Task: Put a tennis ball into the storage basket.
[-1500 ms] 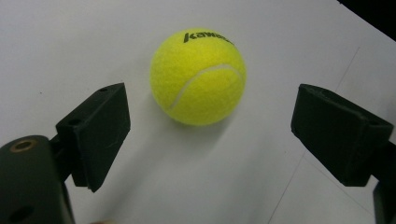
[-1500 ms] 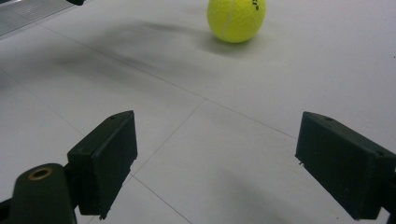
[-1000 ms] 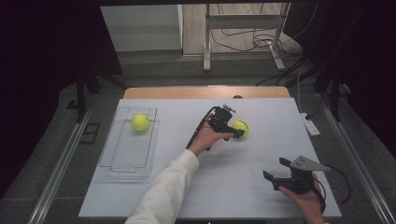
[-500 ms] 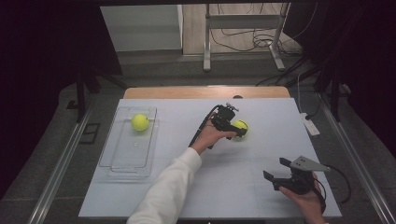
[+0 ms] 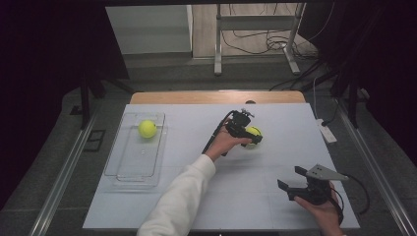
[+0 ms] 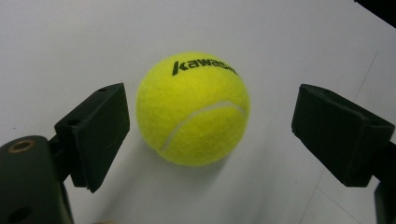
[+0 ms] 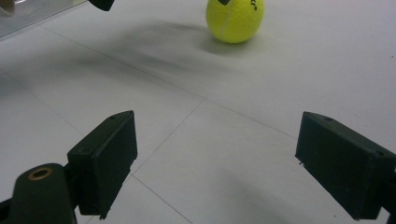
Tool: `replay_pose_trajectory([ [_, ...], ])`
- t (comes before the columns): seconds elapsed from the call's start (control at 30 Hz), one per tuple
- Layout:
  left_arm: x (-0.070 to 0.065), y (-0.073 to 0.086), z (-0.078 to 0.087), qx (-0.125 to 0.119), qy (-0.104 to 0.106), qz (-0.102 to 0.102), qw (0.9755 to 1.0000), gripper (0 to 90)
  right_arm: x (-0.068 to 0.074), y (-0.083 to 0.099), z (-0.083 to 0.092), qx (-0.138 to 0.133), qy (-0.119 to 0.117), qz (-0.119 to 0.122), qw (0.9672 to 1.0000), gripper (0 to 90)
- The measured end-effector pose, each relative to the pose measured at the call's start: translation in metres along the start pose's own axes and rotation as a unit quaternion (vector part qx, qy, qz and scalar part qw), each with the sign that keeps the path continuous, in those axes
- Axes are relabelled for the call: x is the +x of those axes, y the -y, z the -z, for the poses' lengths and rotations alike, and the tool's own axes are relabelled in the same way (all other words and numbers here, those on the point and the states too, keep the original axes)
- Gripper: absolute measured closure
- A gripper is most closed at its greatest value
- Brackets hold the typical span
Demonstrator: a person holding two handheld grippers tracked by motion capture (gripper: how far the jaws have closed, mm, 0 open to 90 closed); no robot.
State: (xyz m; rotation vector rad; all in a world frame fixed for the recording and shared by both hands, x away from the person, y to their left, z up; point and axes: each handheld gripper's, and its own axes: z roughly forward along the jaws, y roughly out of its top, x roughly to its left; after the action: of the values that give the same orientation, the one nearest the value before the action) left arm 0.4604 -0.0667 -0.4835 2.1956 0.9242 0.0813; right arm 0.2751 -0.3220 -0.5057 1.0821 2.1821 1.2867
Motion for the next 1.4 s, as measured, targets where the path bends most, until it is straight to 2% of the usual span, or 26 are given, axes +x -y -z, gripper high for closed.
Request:
replay_pose_trajectory([
  [0.53, 0.005, -0.002, -0.020, 0.016, -0.012, 0.004, 0.9998, 13.6, -0.001, 0.001, 0.000, 0.002, 0.002, -0.001, 1.0000, 12.8],
  [0.67, 0.005, -0.001, -0.022, 0.020, -0.020, 0.001, 0.9996, 21.8, -0.002, 0.001, 0.000, 0.002, 0.002, -0.001, 1.0000, 12.8],
  [0.73, 0.004, -0.001, -0.021, 0.019, -0.019, 0.000, 0.9996, 26.1, -0.002, 0.001, 0.000, 0.003, 0.002, -0.001, 1.0000, 12.8],
  [0.77, 0.003, -0.001, -0.020, 0.021, -0.021, -0.005, 0.9995, 26.2, -0.001, 0.001, 0.000, 0.003, 0.003, -0.001, 1.0000, 12.8],
  [1.03, 0.002, -0.002, -0.018, 0.023, -0.025, -0.009, 0.9994, 26.9, -0.001, 0.001, 0.000, 0.002, 0.003, 0.000, 1.0000, 12.9],
  [1.4, -0.002, -0.002, -0.003, 0.003, -0.013, -0.021, 0.9997, 27.1, -0.001, 0.001, 0.000, 0.002, 0.004, 0.000, 1.0000, 12.9],
])
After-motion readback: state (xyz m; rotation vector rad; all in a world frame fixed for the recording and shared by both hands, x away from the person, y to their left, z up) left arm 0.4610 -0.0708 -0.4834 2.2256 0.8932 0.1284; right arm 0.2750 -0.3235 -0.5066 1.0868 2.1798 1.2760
